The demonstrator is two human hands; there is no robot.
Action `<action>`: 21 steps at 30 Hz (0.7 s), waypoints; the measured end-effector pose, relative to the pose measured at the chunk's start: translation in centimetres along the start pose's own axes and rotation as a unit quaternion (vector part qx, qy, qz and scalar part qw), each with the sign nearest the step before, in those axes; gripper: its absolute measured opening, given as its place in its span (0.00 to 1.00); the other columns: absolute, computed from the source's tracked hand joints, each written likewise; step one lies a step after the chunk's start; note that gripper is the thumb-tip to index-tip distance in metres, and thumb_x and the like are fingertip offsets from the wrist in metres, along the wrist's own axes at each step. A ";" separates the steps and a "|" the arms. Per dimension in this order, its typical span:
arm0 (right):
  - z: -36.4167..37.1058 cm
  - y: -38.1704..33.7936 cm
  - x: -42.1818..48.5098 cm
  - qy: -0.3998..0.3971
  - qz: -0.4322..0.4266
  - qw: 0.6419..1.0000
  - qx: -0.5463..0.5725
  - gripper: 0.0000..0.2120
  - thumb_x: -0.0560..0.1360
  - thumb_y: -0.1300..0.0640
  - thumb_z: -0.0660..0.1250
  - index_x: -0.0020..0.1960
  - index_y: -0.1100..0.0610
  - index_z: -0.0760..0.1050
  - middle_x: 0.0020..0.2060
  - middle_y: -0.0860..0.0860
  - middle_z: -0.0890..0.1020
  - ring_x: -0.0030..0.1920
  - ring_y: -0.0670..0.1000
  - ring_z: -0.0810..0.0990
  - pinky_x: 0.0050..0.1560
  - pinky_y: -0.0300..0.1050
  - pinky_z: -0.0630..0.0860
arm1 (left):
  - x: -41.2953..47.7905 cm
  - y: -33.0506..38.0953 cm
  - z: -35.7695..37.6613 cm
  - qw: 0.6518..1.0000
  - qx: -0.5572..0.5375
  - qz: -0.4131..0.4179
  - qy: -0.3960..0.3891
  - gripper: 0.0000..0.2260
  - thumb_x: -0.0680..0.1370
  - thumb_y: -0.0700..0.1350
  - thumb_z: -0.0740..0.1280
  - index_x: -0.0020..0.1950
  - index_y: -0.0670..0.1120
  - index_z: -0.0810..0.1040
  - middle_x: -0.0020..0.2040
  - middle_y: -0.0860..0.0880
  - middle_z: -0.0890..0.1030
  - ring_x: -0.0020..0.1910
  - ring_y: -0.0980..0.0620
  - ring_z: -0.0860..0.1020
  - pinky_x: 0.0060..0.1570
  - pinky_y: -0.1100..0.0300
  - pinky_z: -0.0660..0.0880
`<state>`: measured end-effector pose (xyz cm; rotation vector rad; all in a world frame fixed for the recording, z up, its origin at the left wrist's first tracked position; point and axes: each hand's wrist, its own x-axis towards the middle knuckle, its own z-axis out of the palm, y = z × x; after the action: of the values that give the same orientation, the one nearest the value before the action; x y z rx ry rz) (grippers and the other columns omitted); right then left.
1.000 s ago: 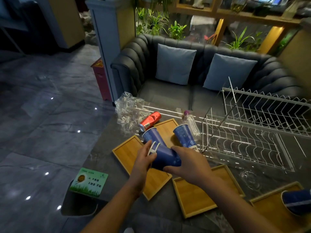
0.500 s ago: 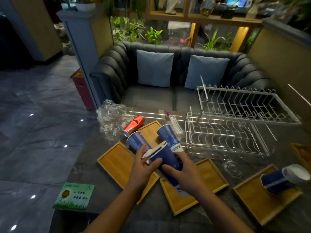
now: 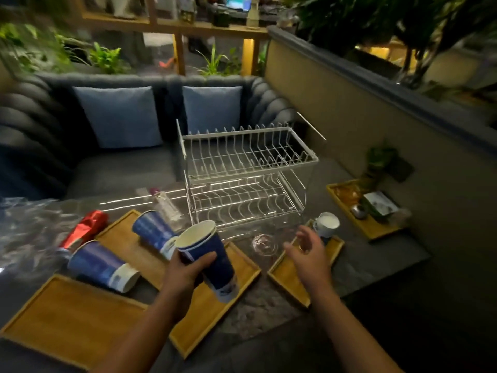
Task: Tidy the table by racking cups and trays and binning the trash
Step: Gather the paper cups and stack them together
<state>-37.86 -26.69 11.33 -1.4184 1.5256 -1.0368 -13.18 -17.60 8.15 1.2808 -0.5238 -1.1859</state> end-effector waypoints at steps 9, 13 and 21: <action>-6.5 3.6 12.3 0.011 0.010 0.942 -0.335 0.43 0.69 0.41 0.74 0.77 0.40 0.55 0.77 0.53 0.54 0.75 0.64 0.54 0.69 0.63 0.65 | 2.3 -0.8 3.4 0.995 -0.064 -0.038 0.062 0.32 0.64 0.47 0.77 0.67 0.49 0.74 0.62 0.44 0.81 0.60 0.39 0.79 0.48 0.45 0.78; -6.0 5.9 14.5 -0.087 0.042 0.937 -0.335 0.40 0.71 0.46 0.74 0.77 0.42 0.58 0.77 0.55 0.57 0.74 0.65 0.61 0.69 0.62 0.67 | 2.9 -1.2 4.0 0.991 -0.083 -0.049 0.088 0.27 0.65 0.46 0.76 0.63 0.48 0.76 0.60 0.43 0.82 0.57 0.38 0.80 0.46 0.46 0.78; -8.4 5.5 11.4 -0.019 -0.002 0.992 -0.123 0.26 0.72 0.55 0.73 0.67 0.42 0.71 0.60 0.48 0.68 0.56 0.49 0.73 0.50 0.47 0.77 | 3.3 -2.0 4.3 0.977 -0.162 -0.067 0.122 0.31 0.67 0.46 0.75 0.69 0.44 0.72 0.65 0.38 0.79 0.60 0.36 0.78 0.53 0.41 0.78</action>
<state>-48.34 -37.39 8.90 -1.5991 1.6663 -0.8404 -16.37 -22.20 6.60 1.1691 -0.0597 -1.1501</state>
